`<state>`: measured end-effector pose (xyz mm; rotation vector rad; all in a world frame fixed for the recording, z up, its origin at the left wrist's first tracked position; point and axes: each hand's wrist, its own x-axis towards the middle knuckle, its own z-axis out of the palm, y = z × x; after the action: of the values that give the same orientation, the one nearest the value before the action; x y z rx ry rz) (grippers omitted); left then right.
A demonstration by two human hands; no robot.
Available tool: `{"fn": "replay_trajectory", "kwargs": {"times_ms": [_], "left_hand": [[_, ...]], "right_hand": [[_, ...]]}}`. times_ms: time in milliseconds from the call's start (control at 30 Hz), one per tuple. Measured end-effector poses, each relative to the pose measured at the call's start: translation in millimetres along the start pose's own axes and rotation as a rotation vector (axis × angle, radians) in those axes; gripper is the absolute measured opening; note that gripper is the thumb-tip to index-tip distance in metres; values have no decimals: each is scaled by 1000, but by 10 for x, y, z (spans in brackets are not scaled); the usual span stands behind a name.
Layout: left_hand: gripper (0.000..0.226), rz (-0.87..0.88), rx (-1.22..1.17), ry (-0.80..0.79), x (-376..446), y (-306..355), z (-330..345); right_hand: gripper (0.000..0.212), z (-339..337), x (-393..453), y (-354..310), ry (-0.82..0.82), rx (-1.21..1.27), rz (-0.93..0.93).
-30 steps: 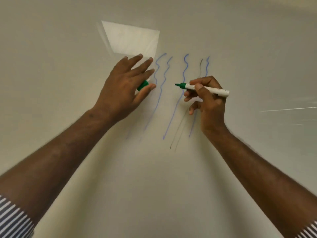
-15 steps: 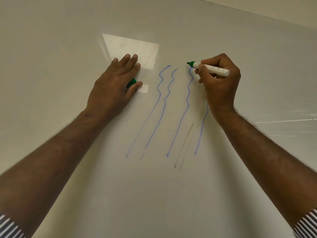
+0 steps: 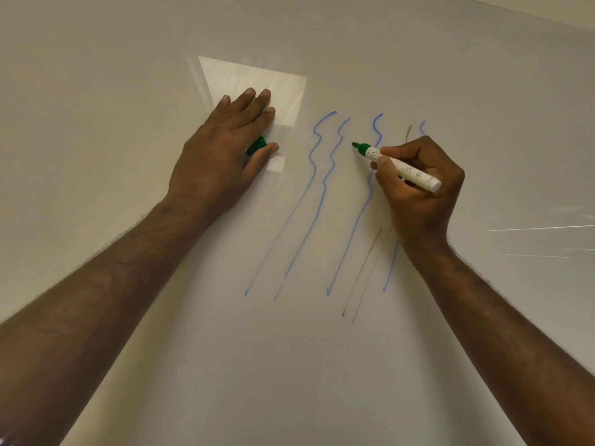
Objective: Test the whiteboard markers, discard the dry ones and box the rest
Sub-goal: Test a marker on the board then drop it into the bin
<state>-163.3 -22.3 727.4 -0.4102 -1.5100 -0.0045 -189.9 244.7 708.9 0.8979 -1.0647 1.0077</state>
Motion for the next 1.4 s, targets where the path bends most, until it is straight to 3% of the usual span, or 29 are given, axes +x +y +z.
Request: {"fn": "replay_trajectory", "kwargs": {"times_ms": [367, 533, 667, 800, 867, 967, 1167, 1400], "left_hand": [[51, 6, 3, 18, -8, 2, 9], [53, 3, 14, 7, -16, 0, 13], [53, -7, -1, -10, -22, 4, 10], [53, -2, 1, -14, -24, 7, -6], [53, 5, 4, -11, -23, 9, -4], [53, 4, 4, -7, -30, 10, -7], [52, 0, -5, -7, -38, 14, -17], [53, 5, -12, -13, -40, 0, -13]], "right_hand": [[7, -204, -431, -100, -102, 55, 26], [18, -145, -866, -267, -357, 81, -49], [11, -117, -1164, -328, -572, 92, -120], [8, -129, -1120, -419, -668, 35, -110], [6, -150, -928, -451, -625, 55, -13], [10, -146, -517, -350, -412, 92, 69], [6, -73, 333, -60, -55, 86, 89], [10, 102, 635, -47, 61, 35, 113]]}}
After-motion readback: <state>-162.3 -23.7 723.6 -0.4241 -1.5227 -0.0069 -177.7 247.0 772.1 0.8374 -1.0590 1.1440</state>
